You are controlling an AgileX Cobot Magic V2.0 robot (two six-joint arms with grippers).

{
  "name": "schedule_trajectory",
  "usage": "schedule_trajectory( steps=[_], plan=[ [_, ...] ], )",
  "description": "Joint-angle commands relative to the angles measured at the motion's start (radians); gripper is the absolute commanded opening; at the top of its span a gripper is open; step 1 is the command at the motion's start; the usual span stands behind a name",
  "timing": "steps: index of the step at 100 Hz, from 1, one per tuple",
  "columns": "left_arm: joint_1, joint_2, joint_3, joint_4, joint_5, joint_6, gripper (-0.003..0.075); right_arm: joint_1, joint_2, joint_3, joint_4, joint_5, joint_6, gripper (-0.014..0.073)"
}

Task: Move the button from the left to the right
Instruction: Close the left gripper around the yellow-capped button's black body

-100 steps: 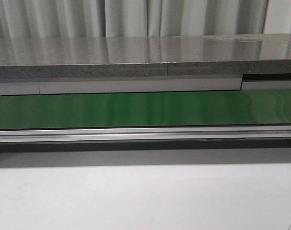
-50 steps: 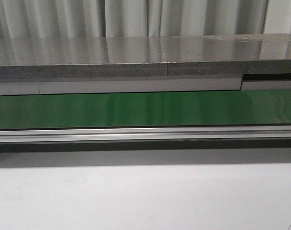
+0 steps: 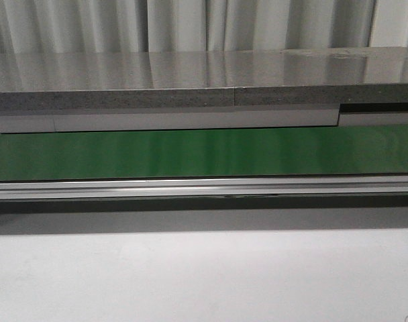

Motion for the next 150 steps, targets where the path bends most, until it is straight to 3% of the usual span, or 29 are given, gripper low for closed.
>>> schedule_trajectory(
  steps=[1,27,110,150],
  plan=[
    [0.051,0.056,-0.052,0.008,-0.052,0.008,0.0619,-0.001,-0.020,-0.015,-0.004,-0.086,-0.006,-0.0068],
    [0.119,0.244,-0.066,0.008,-0.125,0.008,0.0619,-0.001,-0.020,-0.015,-0.004,-0.086,-0.006,-0.0068],
    [0.119,0.527,-0.072,-0.053,-0.263,0.039,0.0619,-0.001,-0.020,-0.015,-0.004,-0.086,-0.006,-0.0068],
    [0.119,0.610,-0.175,-0.078,-0.223,0.066,0.0619,-0.001,-0.020,-0.015,-0.004,-0.086,-0.006,-0.0068]
  ],
)
